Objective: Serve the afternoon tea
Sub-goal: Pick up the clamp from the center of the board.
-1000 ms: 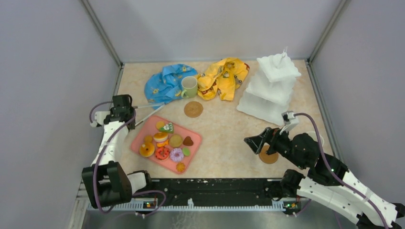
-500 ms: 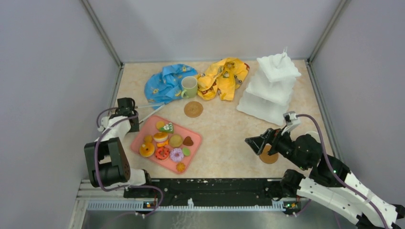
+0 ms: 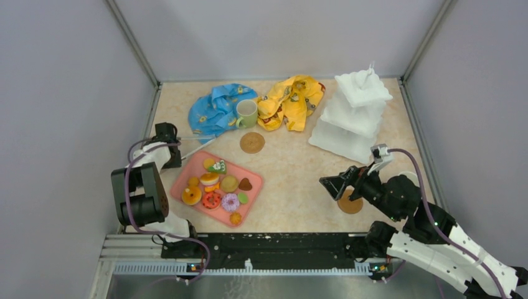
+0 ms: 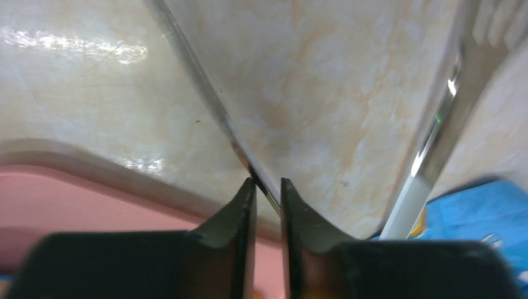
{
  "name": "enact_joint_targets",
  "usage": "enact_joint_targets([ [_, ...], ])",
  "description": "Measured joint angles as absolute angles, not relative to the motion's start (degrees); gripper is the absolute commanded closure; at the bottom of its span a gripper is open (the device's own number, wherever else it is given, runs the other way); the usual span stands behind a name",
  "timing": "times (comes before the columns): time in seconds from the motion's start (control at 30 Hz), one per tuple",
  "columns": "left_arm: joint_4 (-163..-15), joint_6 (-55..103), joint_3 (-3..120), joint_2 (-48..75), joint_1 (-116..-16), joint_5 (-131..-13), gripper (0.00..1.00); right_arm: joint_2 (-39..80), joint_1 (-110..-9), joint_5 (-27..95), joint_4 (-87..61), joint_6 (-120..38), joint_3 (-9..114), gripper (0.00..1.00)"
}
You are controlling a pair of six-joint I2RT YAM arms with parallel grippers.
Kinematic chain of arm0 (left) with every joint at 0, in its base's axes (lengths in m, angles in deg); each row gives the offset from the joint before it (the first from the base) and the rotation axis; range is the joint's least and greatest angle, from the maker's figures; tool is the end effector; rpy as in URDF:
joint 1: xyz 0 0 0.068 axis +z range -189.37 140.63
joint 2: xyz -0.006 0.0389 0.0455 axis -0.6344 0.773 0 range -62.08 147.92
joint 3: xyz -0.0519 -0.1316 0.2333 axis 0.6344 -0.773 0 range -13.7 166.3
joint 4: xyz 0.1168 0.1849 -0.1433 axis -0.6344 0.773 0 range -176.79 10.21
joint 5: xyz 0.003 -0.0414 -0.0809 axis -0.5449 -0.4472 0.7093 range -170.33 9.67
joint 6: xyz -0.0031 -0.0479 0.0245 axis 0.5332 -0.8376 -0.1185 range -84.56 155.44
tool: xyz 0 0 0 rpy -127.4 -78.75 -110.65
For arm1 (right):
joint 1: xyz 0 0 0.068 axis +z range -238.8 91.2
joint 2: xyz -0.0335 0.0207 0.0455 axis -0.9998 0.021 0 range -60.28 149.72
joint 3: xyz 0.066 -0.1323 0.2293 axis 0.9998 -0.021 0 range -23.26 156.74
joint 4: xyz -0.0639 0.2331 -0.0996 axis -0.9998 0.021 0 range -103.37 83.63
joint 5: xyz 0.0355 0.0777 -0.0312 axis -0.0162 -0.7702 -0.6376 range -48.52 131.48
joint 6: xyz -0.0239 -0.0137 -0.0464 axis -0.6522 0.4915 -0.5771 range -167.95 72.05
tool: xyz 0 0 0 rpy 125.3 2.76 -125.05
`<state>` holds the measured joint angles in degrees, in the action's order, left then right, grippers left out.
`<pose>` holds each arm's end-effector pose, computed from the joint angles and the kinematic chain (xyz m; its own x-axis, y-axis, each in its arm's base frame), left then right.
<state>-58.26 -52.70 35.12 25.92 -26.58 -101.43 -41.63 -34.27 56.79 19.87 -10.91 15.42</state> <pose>0.2696 0.0744 0.1699 0.3102 -0.8857 -0.3454 -0.9129 -0.1761 -0.3682 0.0569 0.0638 0.3134 -0.4891 0.3148 -0.8134 -0.4280 0.7260 0.5383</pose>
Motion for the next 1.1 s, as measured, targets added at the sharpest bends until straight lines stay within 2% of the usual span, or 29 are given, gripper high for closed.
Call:
enact_joint_targets([
  [0.03, -57.7, -53.0, 36.0, 26.4, -26.5, -101.9, 0.99, -41.5, -34.3, 56.8, 19.5, -10.9, 15.4, 0.01],
  [0.07, -57.6, -53.5, 36.6, 26.8, -26.4, -102.3, 1.0, -41.4, -34.3, 56.8, 19.1, -10.9, 15.4, 0.01],
  [0.37, -52.1, -52.5, 40.8, 26.3, -26.0, -104.8, 1.0, -40.9, -34.3, 57.0, 19.1, -10.8, 15.4, 0.01],
  [0.7, -46.5, -46.4, 46.4, 16.7, -26.0, -106.5, 1.0, -41.0, -34.3, 58.4, 20.9, -10.9, 15.4, 0.01],
  [0.97, -49.4, -34.8, 46.5, 8.1, -26.6, -97.9, 1.0, -42.5, -34.3, 61.8, 27.1, -9.8, 16.3, 0.02],
  [1.1, -49.5, -30.7, 45.9, 6.1, -30.8, -94.5, 1.0, -43.5, -34.3, 63.4, 29.5, -8.2, 17.5, 0.02],
])
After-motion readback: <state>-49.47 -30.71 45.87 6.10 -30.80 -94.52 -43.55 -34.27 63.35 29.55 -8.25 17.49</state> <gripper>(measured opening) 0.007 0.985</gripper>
